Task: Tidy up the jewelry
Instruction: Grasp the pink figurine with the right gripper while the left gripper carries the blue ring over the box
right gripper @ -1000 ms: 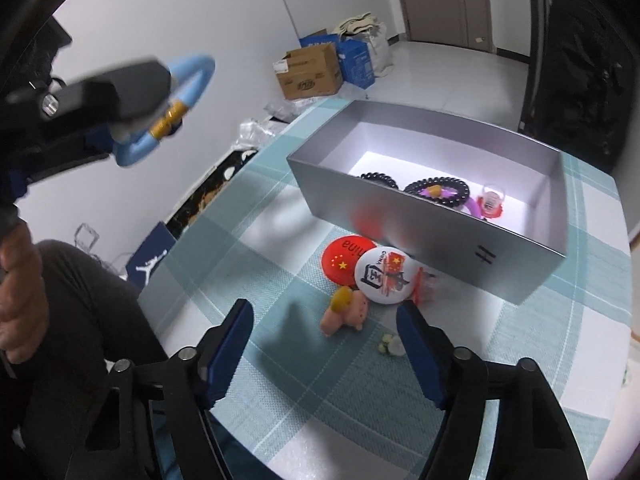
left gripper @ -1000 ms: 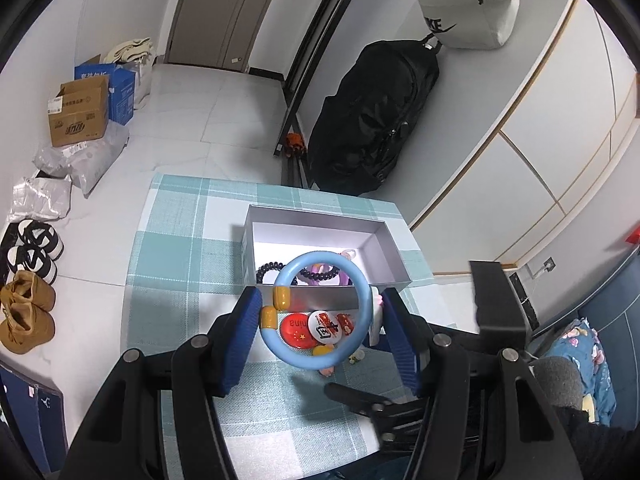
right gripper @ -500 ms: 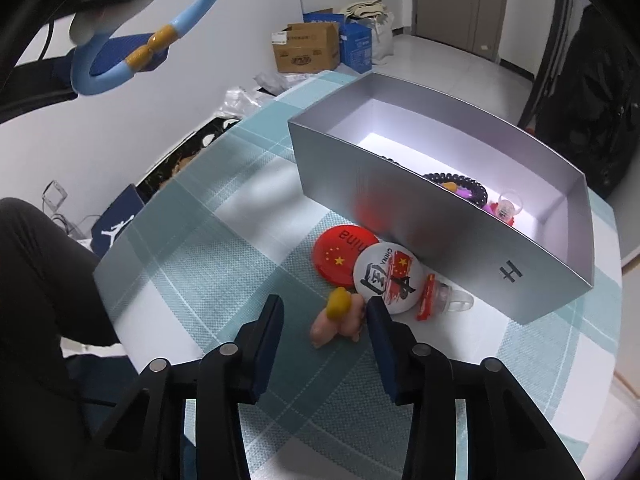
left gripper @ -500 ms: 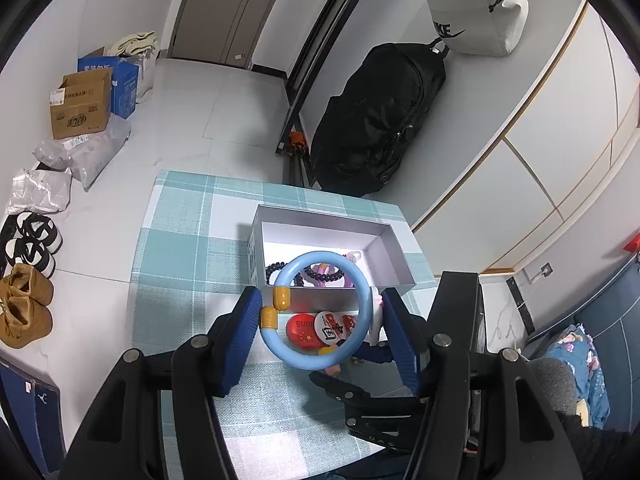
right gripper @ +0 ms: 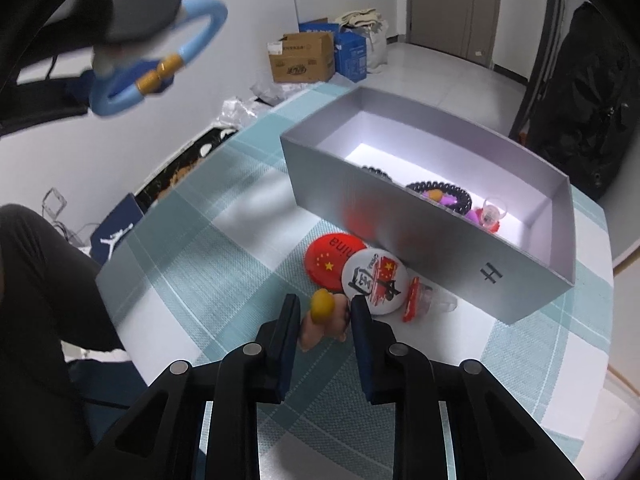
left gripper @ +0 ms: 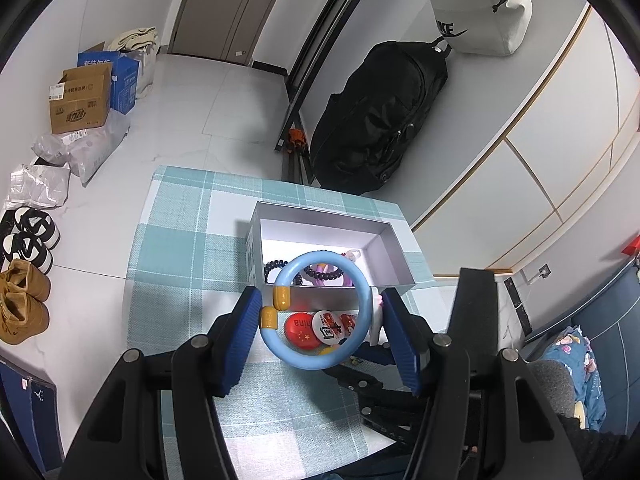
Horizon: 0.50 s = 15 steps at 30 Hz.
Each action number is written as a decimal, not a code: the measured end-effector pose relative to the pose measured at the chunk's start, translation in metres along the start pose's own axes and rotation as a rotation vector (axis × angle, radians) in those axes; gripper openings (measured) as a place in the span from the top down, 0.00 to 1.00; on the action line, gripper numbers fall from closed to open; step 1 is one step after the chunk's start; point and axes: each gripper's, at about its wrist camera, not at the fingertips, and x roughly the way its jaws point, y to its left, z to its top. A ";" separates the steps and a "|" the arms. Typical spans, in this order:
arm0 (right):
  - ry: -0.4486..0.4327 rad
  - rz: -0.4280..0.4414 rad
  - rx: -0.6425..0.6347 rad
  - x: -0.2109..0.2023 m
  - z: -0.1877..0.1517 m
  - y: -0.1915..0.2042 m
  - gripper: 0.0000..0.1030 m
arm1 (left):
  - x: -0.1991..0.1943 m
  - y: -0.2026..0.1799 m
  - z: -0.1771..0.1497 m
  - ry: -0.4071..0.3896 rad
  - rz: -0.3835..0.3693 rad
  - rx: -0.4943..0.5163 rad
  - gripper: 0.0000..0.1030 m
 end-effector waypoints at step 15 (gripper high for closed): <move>-0.139 0.096 0.138 -0.037 0.015 -0.021 0.76 | 0.013 0.000 0.002 0.021 -0.001 -0.035 0.46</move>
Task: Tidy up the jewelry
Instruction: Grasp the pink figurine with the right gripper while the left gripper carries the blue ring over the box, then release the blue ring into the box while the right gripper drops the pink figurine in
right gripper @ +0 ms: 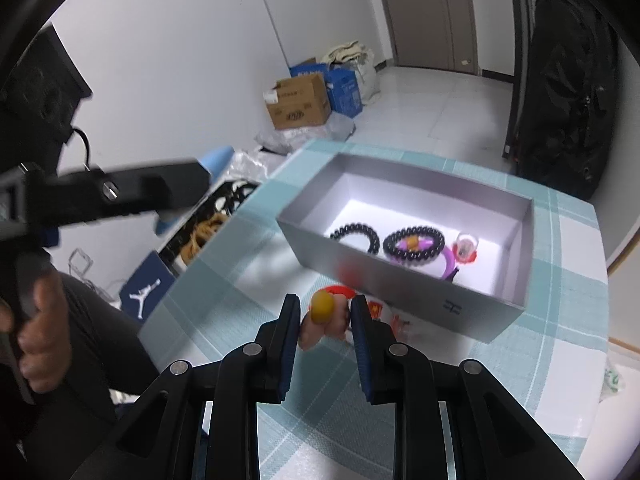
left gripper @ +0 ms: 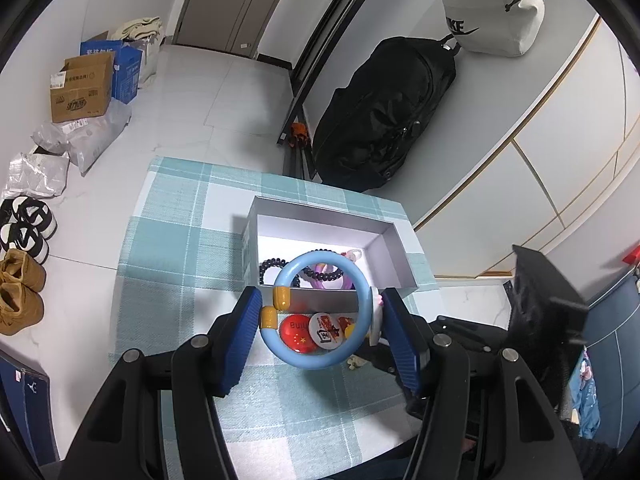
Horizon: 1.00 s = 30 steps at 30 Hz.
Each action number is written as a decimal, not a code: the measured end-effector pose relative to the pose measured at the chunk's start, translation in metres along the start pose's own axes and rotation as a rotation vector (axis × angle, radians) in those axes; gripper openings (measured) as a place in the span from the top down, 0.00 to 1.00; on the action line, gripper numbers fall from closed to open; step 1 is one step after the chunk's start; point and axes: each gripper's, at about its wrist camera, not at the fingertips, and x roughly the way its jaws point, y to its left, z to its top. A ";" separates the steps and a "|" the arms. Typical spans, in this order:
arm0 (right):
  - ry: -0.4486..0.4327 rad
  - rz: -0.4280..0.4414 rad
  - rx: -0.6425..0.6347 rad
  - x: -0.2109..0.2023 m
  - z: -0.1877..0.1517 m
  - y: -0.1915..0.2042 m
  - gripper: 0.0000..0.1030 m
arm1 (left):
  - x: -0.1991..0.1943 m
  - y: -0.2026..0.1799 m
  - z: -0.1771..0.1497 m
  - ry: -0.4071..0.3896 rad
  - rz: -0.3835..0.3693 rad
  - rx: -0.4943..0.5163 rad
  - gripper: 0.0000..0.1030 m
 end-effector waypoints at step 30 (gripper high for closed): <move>-0.101 0.072 0.221 -0.009 0.063 -0.083 0.76 | 0.078 -0.011 0.042 0.098 0.038 -0.046 0.46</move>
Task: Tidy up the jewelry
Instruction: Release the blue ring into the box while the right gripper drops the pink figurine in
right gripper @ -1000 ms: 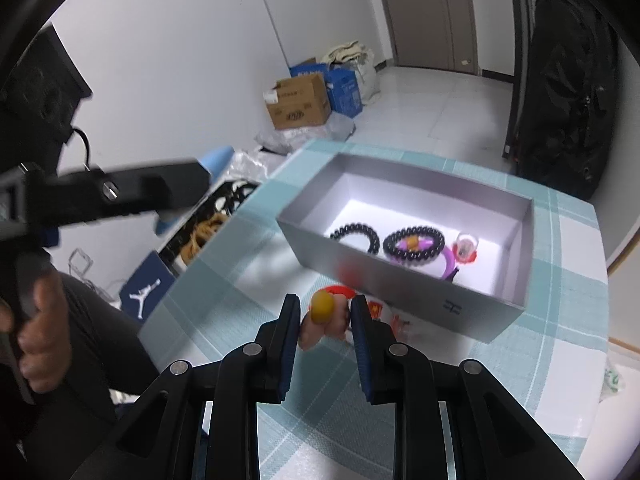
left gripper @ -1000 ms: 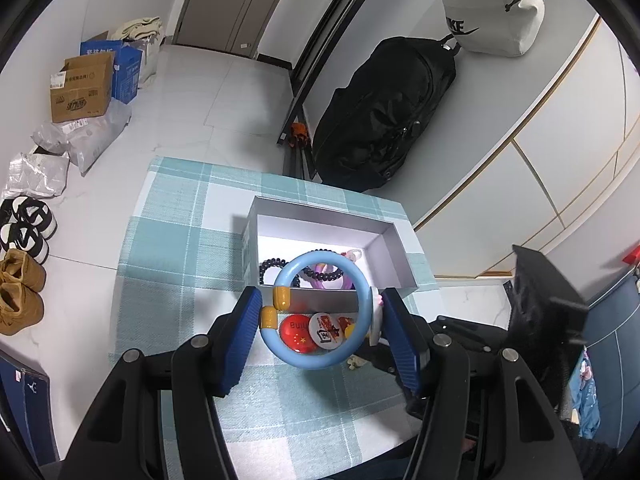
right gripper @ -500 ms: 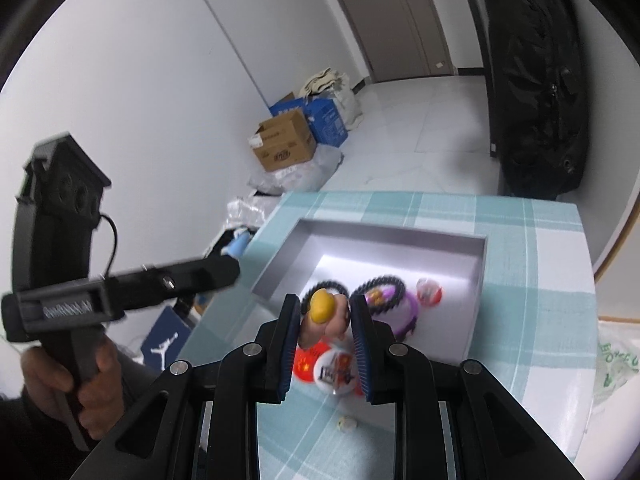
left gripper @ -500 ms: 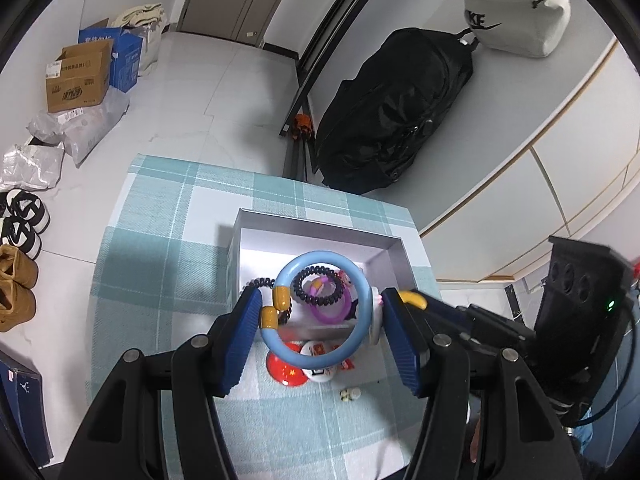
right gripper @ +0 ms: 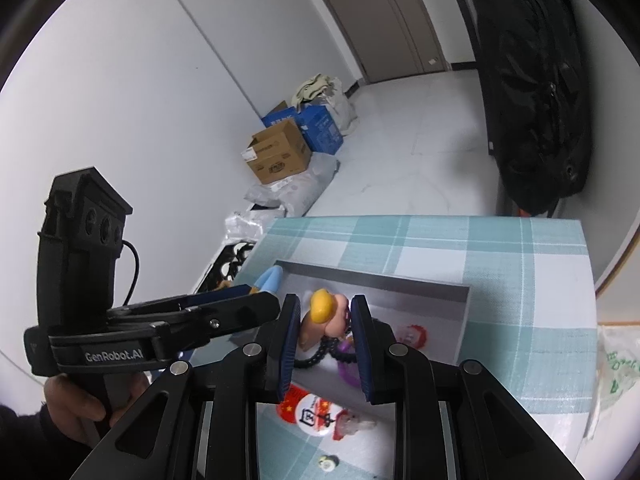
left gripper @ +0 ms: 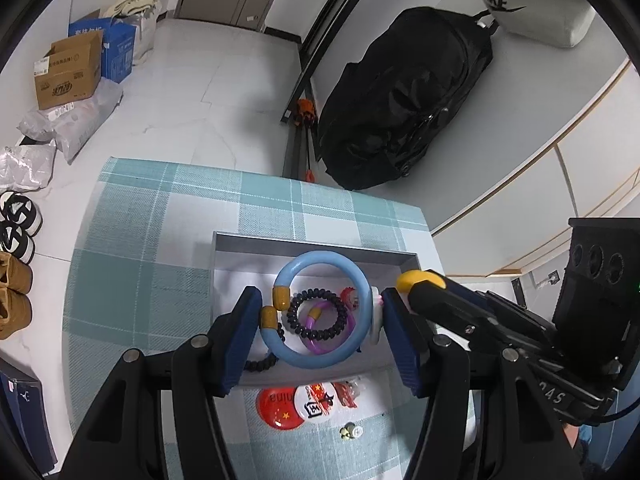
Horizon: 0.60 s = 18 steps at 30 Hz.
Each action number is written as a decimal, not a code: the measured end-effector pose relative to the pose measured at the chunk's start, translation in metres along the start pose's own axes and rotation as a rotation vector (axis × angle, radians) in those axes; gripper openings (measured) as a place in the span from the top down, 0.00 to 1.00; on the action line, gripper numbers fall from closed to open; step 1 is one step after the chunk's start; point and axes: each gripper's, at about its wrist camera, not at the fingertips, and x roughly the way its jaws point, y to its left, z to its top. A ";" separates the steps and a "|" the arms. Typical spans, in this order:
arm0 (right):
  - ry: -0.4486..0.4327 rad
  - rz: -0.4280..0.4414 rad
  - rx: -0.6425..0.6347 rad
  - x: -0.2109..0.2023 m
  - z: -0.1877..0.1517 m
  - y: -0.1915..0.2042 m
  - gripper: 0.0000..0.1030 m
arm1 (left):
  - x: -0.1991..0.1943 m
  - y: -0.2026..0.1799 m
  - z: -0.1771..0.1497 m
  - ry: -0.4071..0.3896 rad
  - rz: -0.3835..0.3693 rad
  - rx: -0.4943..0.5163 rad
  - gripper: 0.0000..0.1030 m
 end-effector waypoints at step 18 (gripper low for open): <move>0.048 -0.005 0.124 0.014 0.003 -0.034 0.76 | 0.030 -0.003 0.005 0.075 0.015 0.002 0.46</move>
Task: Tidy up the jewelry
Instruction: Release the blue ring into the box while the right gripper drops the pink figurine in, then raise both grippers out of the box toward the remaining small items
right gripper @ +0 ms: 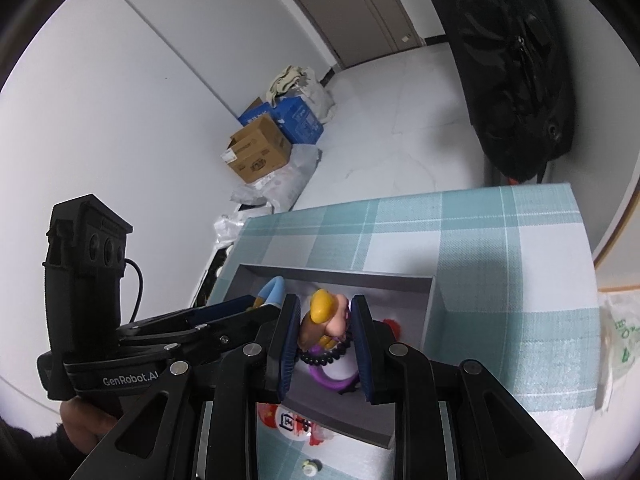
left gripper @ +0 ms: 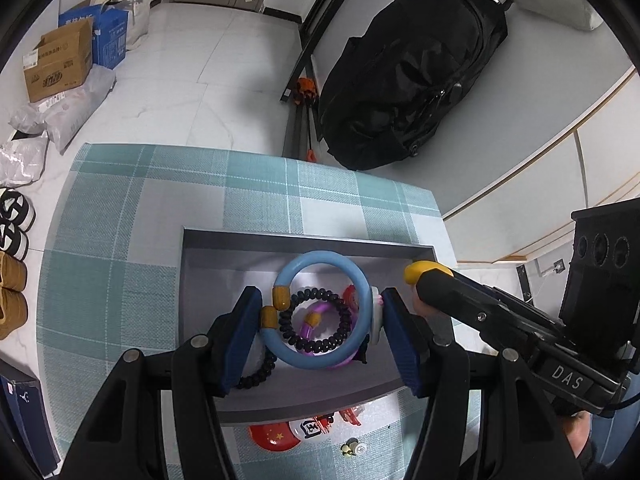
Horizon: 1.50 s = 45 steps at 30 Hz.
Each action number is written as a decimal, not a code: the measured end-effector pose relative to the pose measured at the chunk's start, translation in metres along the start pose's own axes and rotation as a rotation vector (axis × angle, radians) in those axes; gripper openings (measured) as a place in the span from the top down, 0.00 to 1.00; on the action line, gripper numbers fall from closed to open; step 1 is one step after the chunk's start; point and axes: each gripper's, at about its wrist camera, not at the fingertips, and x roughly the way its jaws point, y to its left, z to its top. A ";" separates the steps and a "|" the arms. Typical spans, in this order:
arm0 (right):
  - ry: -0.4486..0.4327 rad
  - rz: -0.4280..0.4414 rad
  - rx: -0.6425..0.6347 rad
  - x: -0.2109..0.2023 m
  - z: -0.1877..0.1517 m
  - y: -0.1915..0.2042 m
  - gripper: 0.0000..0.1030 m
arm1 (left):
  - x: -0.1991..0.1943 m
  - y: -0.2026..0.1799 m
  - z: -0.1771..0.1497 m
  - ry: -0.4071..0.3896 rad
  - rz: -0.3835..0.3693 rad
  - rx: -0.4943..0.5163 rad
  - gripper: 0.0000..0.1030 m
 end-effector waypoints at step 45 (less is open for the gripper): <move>-0.136 -0.087 -0.132 -0.060 -0.047 0.030 0.20 | -0.058 -0.027 -0.058 -0.216 0.121 0.165 0.32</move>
